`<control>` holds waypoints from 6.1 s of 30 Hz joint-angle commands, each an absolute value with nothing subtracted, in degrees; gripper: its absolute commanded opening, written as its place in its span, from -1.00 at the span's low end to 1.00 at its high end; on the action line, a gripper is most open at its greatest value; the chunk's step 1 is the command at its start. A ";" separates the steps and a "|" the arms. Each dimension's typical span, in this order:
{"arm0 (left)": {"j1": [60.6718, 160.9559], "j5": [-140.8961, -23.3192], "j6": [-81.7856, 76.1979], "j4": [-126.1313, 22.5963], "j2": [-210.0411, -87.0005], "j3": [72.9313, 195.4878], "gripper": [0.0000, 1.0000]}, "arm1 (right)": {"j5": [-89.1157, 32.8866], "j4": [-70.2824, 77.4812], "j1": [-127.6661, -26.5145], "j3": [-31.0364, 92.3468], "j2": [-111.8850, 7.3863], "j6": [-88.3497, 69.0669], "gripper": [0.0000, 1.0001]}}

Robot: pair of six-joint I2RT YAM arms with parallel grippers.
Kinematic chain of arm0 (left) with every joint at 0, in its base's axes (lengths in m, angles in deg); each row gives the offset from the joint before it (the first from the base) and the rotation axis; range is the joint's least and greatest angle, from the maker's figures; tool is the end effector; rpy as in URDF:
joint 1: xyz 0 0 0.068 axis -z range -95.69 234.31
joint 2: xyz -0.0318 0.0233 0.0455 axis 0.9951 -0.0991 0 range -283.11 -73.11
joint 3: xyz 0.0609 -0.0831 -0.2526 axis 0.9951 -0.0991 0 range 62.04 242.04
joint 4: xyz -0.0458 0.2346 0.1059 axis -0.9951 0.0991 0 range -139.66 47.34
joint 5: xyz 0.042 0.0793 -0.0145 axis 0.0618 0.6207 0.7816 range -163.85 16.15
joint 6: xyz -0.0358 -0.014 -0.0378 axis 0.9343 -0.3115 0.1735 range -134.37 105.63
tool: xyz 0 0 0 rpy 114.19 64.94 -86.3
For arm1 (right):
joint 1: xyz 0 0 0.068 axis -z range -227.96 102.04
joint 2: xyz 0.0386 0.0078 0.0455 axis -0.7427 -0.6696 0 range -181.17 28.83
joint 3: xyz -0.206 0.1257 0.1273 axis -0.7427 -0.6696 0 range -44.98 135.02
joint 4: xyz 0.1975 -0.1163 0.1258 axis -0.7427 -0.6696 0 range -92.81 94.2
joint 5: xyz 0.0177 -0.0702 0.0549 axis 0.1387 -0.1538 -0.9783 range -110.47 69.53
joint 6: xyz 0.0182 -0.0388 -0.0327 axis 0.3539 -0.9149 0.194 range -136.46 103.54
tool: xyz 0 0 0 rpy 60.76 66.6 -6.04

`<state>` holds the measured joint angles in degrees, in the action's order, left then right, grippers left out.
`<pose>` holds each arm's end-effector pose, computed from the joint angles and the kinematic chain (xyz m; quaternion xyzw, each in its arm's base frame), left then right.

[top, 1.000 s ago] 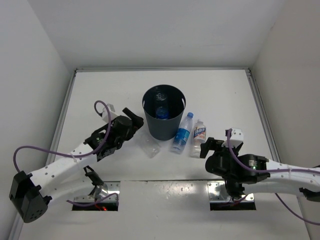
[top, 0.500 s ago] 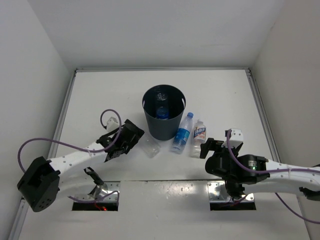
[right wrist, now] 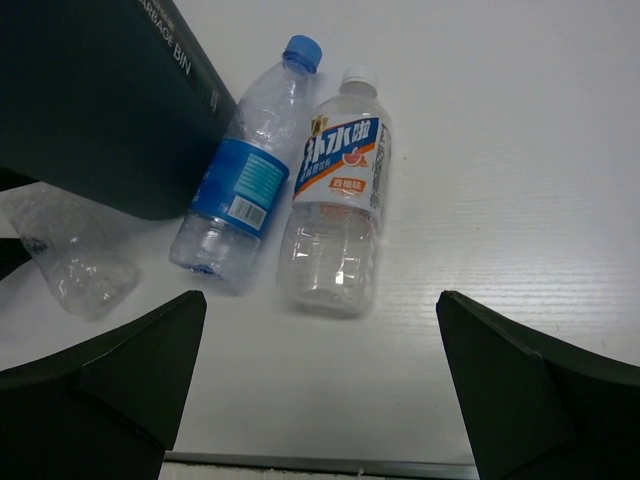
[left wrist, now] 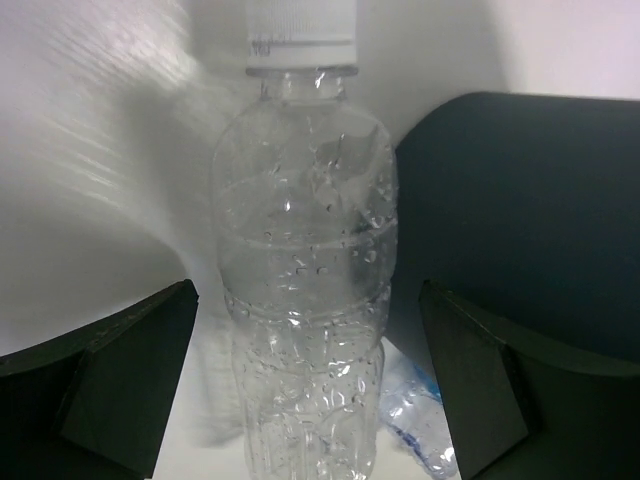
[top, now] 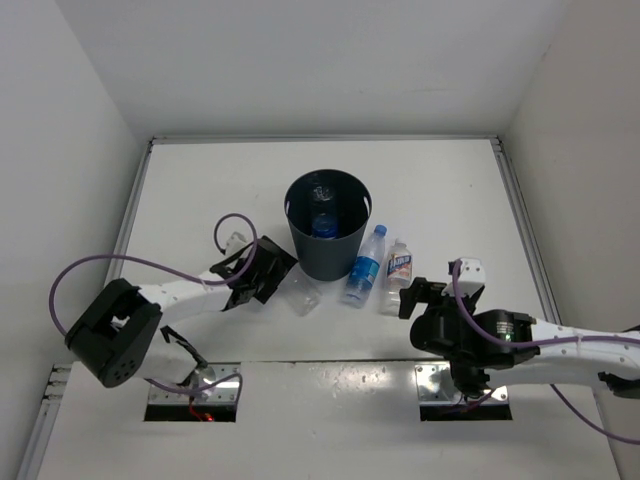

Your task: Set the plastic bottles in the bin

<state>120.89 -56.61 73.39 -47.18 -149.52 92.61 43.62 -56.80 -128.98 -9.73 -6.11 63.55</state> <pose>0.2019 -0.1366 0.1555 -0.4472 0.8103 -0.2457 0.2881 0.0460 0.0860 0.2480 0.1270 0.8212 0.1269 0.5417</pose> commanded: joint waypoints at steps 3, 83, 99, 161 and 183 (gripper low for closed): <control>120.26 -61.80 70.98 -51.77 -153.09 94.91 0.88 | 45.88 -56.63 -130.76 -10.00 -6.32 64.40 1.00; 130.54 -19.96 10.68 -28.92 -118.76 114.27 1.00 | 46.94 -60.22 -132.34 -10.00 -2.99 69.76 1.00; 130.54 -30.08 12.08 -25.67 -95.88 94.91 1.00 | 38.25 -56.90 -128.56 -4.02 -9.04 62.48 1.00; 131.07 -31.13 15.86 -23.21 -98.33 96.05 1.00 | -26.79 -28.32 -58.25 -6.57 -43.77 21.78 0.46; 131.07 -30.52 15.33 -23.21 -96.49 95.53 1.00 | -27.94 -27.09 -56.14 -7.71 -50.26 24.06 0.50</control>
<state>130.84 -30.95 16.06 -21.92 -96.97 94.55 -27.19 -28.95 -56.30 -7.00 -48.29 23.03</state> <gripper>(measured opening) 0.997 0.763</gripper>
